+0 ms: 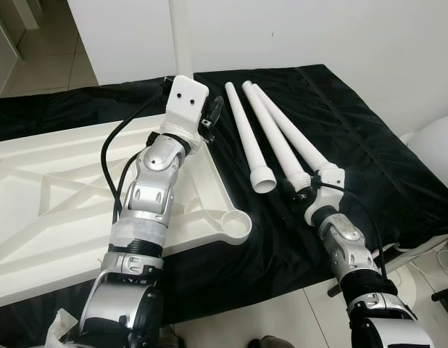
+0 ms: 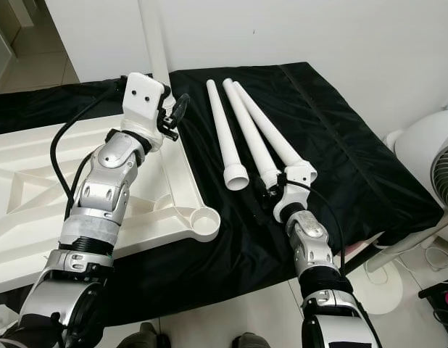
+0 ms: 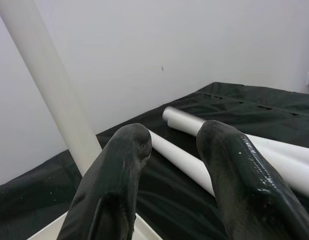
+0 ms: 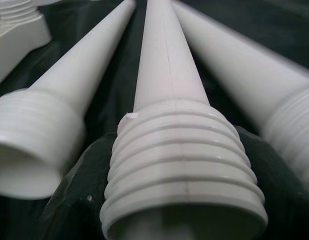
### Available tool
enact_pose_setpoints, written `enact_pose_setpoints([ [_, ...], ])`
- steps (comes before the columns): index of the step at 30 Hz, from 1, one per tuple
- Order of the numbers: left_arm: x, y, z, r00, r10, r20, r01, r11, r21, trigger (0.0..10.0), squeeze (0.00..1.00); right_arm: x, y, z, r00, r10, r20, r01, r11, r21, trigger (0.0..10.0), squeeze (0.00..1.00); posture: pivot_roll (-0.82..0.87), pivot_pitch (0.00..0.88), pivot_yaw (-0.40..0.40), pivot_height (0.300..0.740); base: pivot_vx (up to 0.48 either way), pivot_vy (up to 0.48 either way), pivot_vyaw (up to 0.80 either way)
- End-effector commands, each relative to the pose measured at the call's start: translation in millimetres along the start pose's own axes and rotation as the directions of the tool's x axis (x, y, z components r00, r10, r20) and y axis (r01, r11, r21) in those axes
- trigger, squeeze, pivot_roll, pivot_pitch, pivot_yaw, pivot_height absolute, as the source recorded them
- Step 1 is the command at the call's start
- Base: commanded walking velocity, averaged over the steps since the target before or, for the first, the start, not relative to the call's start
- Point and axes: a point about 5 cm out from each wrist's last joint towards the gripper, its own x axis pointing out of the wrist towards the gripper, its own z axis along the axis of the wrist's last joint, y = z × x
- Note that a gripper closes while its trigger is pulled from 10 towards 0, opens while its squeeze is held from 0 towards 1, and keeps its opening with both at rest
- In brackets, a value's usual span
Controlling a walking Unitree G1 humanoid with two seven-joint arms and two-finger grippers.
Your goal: Building children table
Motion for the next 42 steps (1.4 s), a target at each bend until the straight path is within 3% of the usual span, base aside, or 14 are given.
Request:
enact_pose_setpoints([
  [1, 1.3, 8.6, 6.0, 0.990, 0.142, 0.016, -0.142, 0.990, 0.011, 10.0, 0.00, 3.6, -2.3, 16.8, 0.991, -0.064, 0.121, 0.073, 0.995, -0.073, 10.0, 0.00, -0.07, 0.000, 0.063, 0.740, 0.000, 0.000, 0.00],
  [6, 1.2, 8.5, 6.2, 0.991, 0.130, 0.013, -0.130, 0.991, 0.001, 10.0, 0.00, 5.3, 0.2, 24.9, 0.983, -0.065, 0.172, 0.091, 0.985, -0.148, 10.0, 0.00, -0.08, 0.000, 0.076, 0.740, 0.000, 0.000, 0.00],
  [10, -0.6, 6.9, 5.1, 0.995, 0.098, 0.020, -0.098, 0.995, 0.002, 10.0, 0.00, 6.8, 1.8, 35.2, 0.972, -0.030, 0.231, 0.045, 0.997, -0.058, 10.0, 0.00, -0.08, 0.000, 0.078, 0.740, 0.000, 0.000, 0.00],
  [14, -1.7, 6.7, 4.6, 0.995, 0.094, 0.020, -0.094, 0.996, -0.002, 10.0, 0.00, 6.4, 1.8, 36.9, 0.966, -0.051, 0.253, 0.064, 0.997, -0.043, 10.0, 0.00, -0.08, 0.000, 0.078, 0.740, 0.000, 0.000, 0.00],
  [19, -8.1, -3.5, 8.3, 0.995, -0.069, 0.075, 0.081, 0.983, -0.166, 10.0, 0.00, 7.4, 13.3, 61.4, 0.909, -0.035, 0.415, 0.050, 0.998, -0.025, 10.0, 0.00, -0.07, 0.000, 0.078, 0.740, 0.000, 0.000, 0.00],
  [20, -9.4, -6.7, 9.9, 0.990, -0.110, 0.090, 0.126, 0.972, -0.201, 10.0, 0.41, 8.0, 18.4, 70.5, 0.887, -0.018, 0.462, 0.038, 0.999, -0.034, 10.0, 0.00, -0.07, 0.000, 0.081, 0.740, 0.000, 0.000, 0.00],
  [21, -9.4, -6.7, 9.9, 0.990, -0.110, 0.090, 0.126, 0.972, -0.201, 10.0, 0.41, 8.0, 18.4, 70.5, 0.887, -0.018, 0.462, 0.038, 0.999, -0.034, 10.0, 0.00, -0.07, 0.000, 0.081, 0.740, 0.000, 0.000, 0.00],
  [22, -11.0, -10.9, 14.1, 0.978, -0.167, 0.126, 0.197, 0.940, -0.280, 10.0, 1.00, 7.9, 25.8, 87.0, 0.841, 0.011, 0.540, 0.019, 0.999, -0.050, 10.0, 0.00, -0.07, 0.000, 0.081, 0.740, 0.000, 0.000, 0.00],
  [29, -11.4, -10.2, 21.2, 0.969, -0.183, 0.165, 0.233, 0.900, -0.370, 10.0, 1.00, 6.8, 29.9, 102.8, 0.803, 0.047, 0.594, -0.017, 0.998, -0.056, 10.0, 0.00, -0.07, 0.000, 0.083, 0.740, 0.000, 0.000, 0.00],
  [35, -10.3, -5.9, 33.8, 0.957, -0.209, 0.203, 0.282, 0.838, -0.466, 10.0, 1.00, 4.7, 34.2, 122.8, 0.752, 0.111, 0.650, -0.057, 0.993, -0.104, 10.0, 0.00, -0.08, 0.000, 0.082, 0.740, 0.000, 0.000, 0.00],
  [36, -12.0, -6.3, 38.9, 0.944, -0.242, 0.225, 0.326, 0.794, -0.513, 10.0, 0.00, 3.8, 36.1, 127.9, 0.739, 0.139, 0.659, -0.071, 0.989, -0.129, 10.0, 0.00, -0.08, 0.000, 0.081, 0.740, 0.000, 0.000, 0.00],
  [40, -17.6, -9.0, 46.6, 0.910, -0.313, 0.270, 0.414, 0.703, -0.578, 10.0, 0.00, 2.1, 40.0, 132.2, 0.724, 0.187, 0.664, -0.097, 0.981, -0.170, 10.0, 0.00, -0.08, 0.000, 0.079, 0.740, 0.000, 0.000, 0.00],
  [41, -17.6, -9.0, 46.6, 0.910, -0.313, 0.270, 0.414, 0.703, -0.578, 10.0, 0.00, 2.1, 40.0, 132.2, 0.724, 0.187, 0.664, -0.097, 0.981, -0.170, 10.0, 0.00, -0.08, 0.000, 0.079, 0.740, 0.000, 0.000, 0.00],
  [42, -20.0, -10.0, 48.9, 0.897, -0.335, 0.288, 0.442, 0.664, -0.603, 10.0, 0.00, 1.3, 41.9, 133.0, 0.721, 0.210, 0.661, -0.110, 0.976, -0.190, 10.0, 0.00, -0.08, 0.000, 0.075, 0.740, 0.000, 0.000, 0.00],
])
